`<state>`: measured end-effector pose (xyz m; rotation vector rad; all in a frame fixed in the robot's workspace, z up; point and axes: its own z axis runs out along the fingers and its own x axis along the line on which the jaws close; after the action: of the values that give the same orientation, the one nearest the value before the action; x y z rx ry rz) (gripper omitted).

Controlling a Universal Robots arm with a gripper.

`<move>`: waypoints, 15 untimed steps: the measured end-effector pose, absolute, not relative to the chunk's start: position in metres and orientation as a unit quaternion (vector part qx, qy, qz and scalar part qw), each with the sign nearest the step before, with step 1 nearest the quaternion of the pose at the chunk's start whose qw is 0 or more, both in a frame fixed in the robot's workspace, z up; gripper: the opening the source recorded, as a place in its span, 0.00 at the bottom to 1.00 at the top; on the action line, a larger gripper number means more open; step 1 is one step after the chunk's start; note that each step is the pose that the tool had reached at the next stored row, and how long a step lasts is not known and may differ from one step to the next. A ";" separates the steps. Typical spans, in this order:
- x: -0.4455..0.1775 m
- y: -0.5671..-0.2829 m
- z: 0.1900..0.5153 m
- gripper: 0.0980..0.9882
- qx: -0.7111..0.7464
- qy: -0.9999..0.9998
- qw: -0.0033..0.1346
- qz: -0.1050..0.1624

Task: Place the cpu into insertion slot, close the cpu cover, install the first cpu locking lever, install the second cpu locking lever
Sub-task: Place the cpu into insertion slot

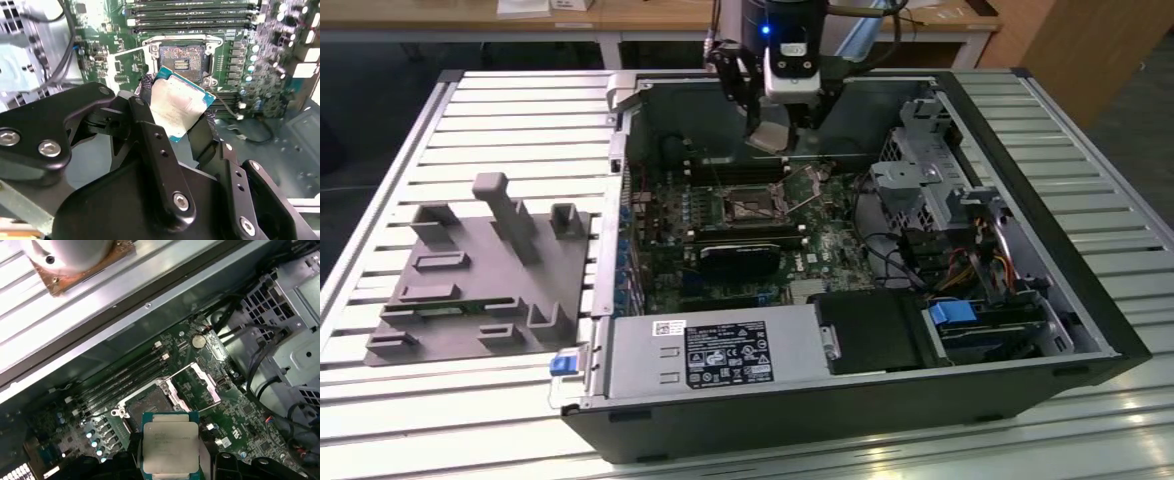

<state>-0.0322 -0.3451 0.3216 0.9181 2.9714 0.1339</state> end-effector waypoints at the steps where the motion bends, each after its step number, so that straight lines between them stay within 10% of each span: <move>1: -0.032 -0.345 0.321 0.49 0.303 0.952 0.015 0.043; 15: -0.032 -0.345 0.311 0.49 0.422 0.905 0.020 0.040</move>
<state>-0.0322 -0.3451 0.3106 1.3098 2.8082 0.1256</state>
